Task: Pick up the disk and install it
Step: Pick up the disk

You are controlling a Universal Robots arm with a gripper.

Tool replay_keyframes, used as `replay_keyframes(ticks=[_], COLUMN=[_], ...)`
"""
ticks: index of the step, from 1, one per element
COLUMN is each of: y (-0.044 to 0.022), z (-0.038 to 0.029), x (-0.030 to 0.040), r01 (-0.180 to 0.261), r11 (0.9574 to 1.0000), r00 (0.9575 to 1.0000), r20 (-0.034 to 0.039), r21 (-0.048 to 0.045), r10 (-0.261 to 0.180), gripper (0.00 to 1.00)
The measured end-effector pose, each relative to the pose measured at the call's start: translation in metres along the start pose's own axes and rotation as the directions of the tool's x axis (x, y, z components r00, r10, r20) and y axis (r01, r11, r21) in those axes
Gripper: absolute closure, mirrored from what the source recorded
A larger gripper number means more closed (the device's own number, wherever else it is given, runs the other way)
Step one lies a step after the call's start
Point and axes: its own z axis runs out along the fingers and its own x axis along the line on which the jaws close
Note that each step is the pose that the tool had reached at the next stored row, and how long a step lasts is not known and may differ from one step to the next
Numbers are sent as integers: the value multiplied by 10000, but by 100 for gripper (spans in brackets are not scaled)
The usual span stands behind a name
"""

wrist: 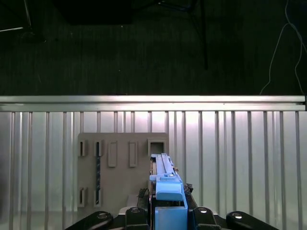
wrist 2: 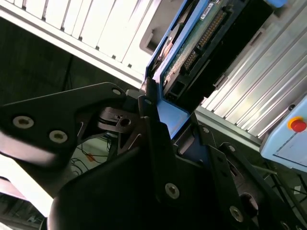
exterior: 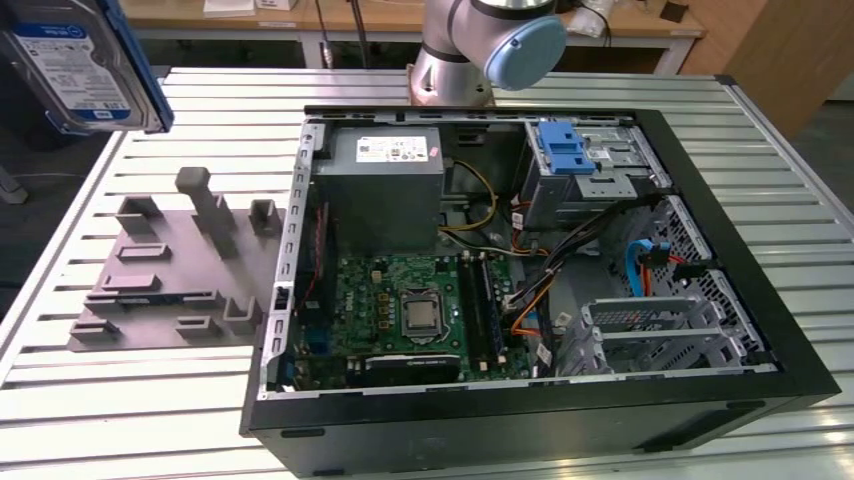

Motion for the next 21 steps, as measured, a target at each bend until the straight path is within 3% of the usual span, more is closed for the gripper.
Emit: replay_keyframes(ticks=[17, 21], y=[7, 7], z=[-254, -259], x=[-9, -9], r01=[0, 0], r11=[10000, 10000], r00=[10000, 10000], r20=[0, 0], r21=[0, 0], r10=[0, 0], gripper=[64, 64])
